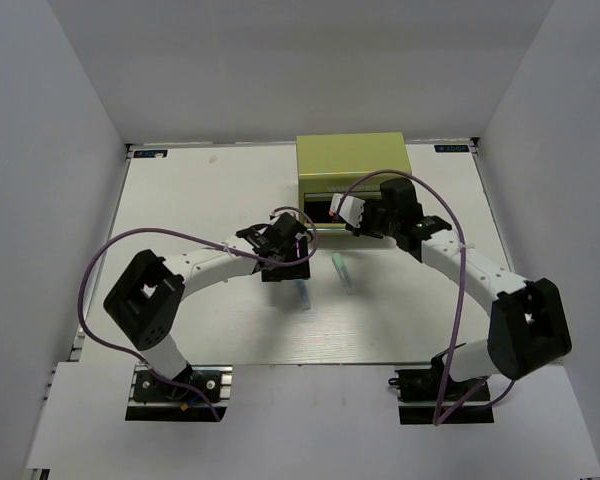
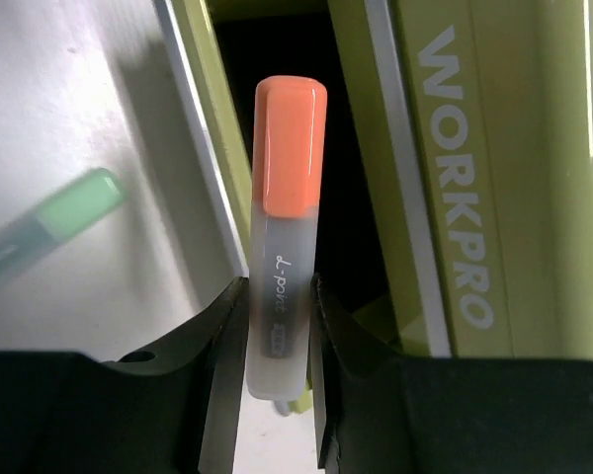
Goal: Sort the stationery into containers
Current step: Place the pen in the drawer.
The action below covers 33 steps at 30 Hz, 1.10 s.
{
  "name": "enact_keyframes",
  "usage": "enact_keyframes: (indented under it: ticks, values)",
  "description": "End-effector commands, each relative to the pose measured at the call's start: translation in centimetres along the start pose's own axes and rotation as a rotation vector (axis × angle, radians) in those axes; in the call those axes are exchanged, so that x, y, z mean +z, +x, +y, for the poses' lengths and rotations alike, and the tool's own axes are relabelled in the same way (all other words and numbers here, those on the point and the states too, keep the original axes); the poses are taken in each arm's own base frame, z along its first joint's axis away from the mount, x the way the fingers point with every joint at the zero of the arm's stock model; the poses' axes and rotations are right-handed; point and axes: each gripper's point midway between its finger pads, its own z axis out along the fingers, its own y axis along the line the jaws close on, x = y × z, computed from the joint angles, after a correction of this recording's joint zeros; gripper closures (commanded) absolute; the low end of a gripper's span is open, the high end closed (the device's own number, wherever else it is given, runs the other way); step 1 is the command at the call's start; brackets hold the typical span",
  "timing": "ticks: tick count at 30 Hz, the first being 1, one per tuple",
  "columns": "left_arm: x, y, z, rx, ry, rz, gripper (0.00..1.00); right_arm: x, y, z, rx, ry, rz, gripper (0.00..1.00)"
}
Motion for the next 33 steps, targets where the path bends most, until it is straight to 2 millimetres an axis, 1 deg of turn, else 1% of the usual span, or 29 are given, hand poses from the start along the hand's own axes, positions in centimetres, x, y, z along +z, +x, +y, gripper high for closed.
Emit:
enact_keyframes:
  ticks: [1,2,3,4,5,6,7,9,10,13,14,15,16,17,18,19,20,22,23,24,25,26,27,28,29,30,31,32,33]
  values:
    - [-0.5,-0.5,-0.6,-0.020,-0.024,-0.013,0.21,0.3,-1.6,-4.8,-0.157,0.115,-0.023,0.97]
    - [-0.6,-0.6,-0.7,-0.020,-0.025,-0.012,0.20,0.7,-1.6,-5.4,-0.165,0.124,-0.021,0.97]
    - [-0.3,-0.5,-0.5,-0.029,-0.040,-0.010,0.20,0.9,-1.5,-5.5,-0.183,0.121,-0.012,0.97]
    - [-0.3,0.0,-0.7,-0.028,-0.041,-0.001,0.20,1.4,-1.3,-5.5,-0.184,0.114,-0.007,0.95]
    - [-0.1,-0.2,-0.7,-0.027,-0.049,-0.006,0.20,1.6,-1.1,-5.7,-0.187,0.115,-0.002,0.95]
    - [0.1,0.1,-0.4,-0.035,-0.064,0.008,0.20,2.0,-0.7,-5.7,-0.188,0.108,0.007,0.93]
    - [0.1,0.4,-0.7,-0.026,-0.060,0.011,0.20,2.2,-0.7,-5.9,-0.192,0.110,0.009,0.86]
    - [0.6,0.5,-0.5,-0.031,-0.081,0.019,0.20,2.8,-0.2,-5.8,-0.192,0.095,0.021,0.78]
    - [0.5,0.8,-0.8,-0.033,-0.077,0.021,0.20,2.9,0.1,-5.8,-0.186,0.091,0.028,0.67]
    - [0.8,1.0,-0.6,-0.031,-0.085,0.028,0.20,3.2,0.7,-5.7,-0.150,0.086,0.042,0.56]
    - [0.9,1.1,-1.0,-0.023,-0.081,0.030,0.20,3.1,0.8,-5.8,-0.140,0.092,0.045,0.54]
    - [1.0,1.0,-0.9,-0.022,-0.089,0.021,0.20,3.0,0.6,-6.1,-0.134,0.098,0.042,0.52]
    - [0.9,0.7,-1.2,-0.024,-0.083,0.015,0.20,2.6,0.3,-6.2,-0.103,0.105,0.030,0.50]
    - [1.2,0.9,-1.0,-0.022,-0.092,0.023,0.20,2.3,0.2,-6.4,-0.091,0.111,0.026,0.48]
    - [1.2,0.8,-0.9,-0.021,-0.099,0.016,0.20,2.2,0.0,-6.1,-0.077,0.097,0.014,0.47]
    - [1.6,1.0,-0.7,-0.030,-0.108,0.023,0.22,1.3,-0.7,-6.6,-0.046,0.113,-0.004,0.47]
    - [1.5,1.2,-0.6,-0.029,-0.115,0.029,0.24,1.0,-0.6,-6.2,0.008,0.096,-0.014,0.47]
    - [1.8,0.9,-0.7,-0.039,-0.122,0.021,0.26,-0.3,-1.5,-5.8,0.072,0.081,-0.055,0.47]
    - [1.9,0.9,-0.7,-0.037,-0.130,0.028,0.27,-0.9,-2.2,-5.3,0.135,0.065,-0.094,0.47]
    - [1.8,0.4,-0.9,-0.047,-0.129,0.012,0.27,-1.3,-2.4,-5.2,0.153,0.064,-0.108,0.47]
    - [2.4,1.1,-0.4,-0.053,-0.155,0.034,0.28,-3.0,-3.0,-4.9,0.162,0.080,-0.135,0.47]
    - [2.4,1.2,-0.4,-0.042,-0.169,0.034,0.28,-3.2,-3.5,-4.3,0.209,0.060,-0.165,0.47]
    - [2.5,1.0,-0.5,-0.052,-0.180,0.030,0.28,-3.4,-3.0,-3.6,0.231,0.053,-0.165,0.47]
    - [3.1,1.3,-0.2,-0.048,-0.198,0.046,0.28,-4.3,-3.4,-3.2,0.233,0.059,-0.183,0.47]
    - [3.2,1.4,0.0,-0.055,-0.218,0.049,0.28,-4.5,-3.6,-2.7,0.262,0.048,-0.200,0.47]
    - [3.5,1.4,-0.1,-0.055,-0.220,0.051,0.28,-4.6,-3.2,-2.1,0.277,0.044,-0.198,0.47]
    - [3.7,1.1,-0.4,-0.065,-0.217,0.048,0.28,-5.3,-3.6,-2.2,0.283,0.056,-0.215,0.47]
    - [4.0,1.2,-0.2,-0.061,-0.234,0.050,0.30,-5.2,-3.3,-1.4,0.301,0.044,-0.210,0.47]
    - [4.2,1.5,0.1,-0.068,-0.249,0.062,0.31,-5.5,-3.1,-1.5,0.307,0.057,-0.212,0.47]
